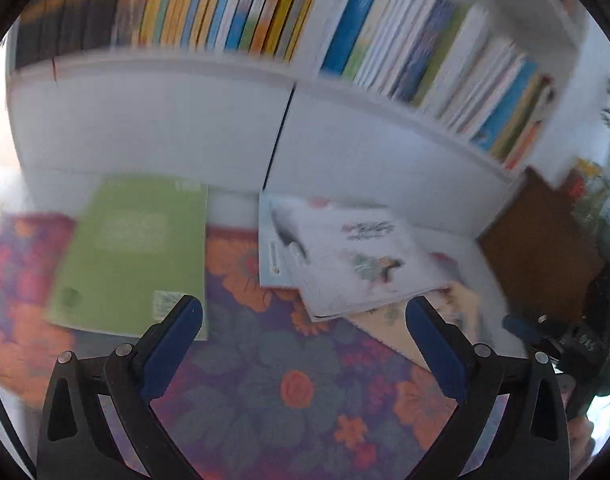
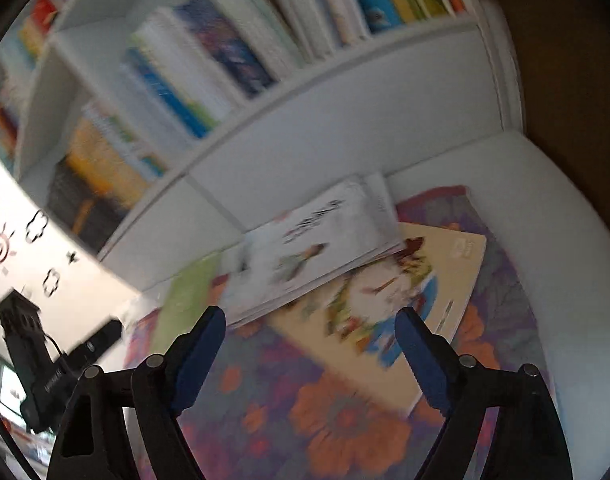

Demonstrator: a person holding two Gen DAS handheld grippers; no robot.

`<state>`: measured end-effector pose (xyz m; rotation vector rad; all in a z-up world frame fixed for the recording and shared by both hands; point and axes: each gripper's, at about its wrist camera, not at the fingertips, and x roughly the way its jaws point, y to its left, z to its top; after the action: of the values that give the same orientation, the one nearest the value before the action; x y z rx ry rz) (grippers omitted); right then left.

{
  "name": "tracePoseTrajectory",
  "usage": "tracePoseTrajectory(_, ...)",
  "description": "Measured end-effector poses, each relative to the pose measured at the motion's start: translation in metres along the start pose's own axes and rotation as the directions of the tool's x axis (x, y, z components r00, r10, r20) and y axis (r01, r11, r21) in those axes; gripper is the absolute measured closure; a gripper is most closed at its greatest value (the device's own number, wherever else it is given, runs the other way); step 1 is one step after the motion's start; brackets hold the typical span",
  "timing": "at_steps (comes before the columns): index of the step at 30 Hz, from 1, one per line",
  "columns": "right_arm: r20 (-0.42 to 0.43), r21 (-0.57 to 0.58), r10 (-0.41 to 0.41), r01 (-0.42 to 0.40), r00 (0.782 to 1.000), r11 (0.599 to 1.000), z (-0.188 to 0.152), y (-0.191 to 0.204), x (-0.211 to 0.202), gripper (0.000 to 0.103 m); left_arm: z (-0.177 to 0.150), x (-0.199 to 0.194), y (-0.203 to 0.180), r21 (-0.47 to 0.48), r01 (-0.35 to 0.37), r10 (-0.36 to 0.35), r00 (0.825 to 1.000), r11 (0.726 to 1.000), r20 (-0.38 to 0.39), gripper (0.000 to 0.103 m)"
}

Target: Organize books

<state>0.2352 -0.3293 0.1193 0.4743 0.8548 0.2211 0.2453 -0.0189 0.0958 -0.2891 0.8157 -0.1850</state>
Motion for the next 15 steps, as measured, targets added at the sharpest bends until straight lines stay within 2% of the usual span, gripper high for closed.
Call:
tracePoseTrajectory(1,0.028,0.032,-0.002,0.001,1.000,0.999,0.003,-0.015,0.013,0.017,-0.004,0.012,0.001,-0.002,-0.017,0.017,1.000,1.000,0.008,0.002)
tracePoseTrajectory(3,0.061,0.086,0.000,-0.006,0.998,0.996,0.009,-0.035,0.028,0.017,-0.011,0.037,0.003,-0.016,-0.008,0.008,1.000,1.000,0.002,0.002)
tracePoseTrajectory(7,0.072,0.146,0.007,-0.017,0.997,0.989,0.035,-0.060,0.067,0.019,-0.008,0.075,0.000,-0.048,0.016,-0.017,1.000,0.999,-0.023,0.002)
tracePoseTrajectory(11,0.049,0.051,-0.063,0.060,0.997,0.997,0.053,-0.055,0.101,0.020,-0.001,0.103,-0.013,-0.035,0.023,-0.026,0.996,0.999,-0.080,0.001)
tracePoseTrajectory(15,-0.009,-0.105,-0.108,0.107,0.994,0.989,0.056,-0.031,0.120,0.020,0.000,0.124,-0.027,0.049,-0.050,0.055,0.992,0.998,-0.113,0.001)
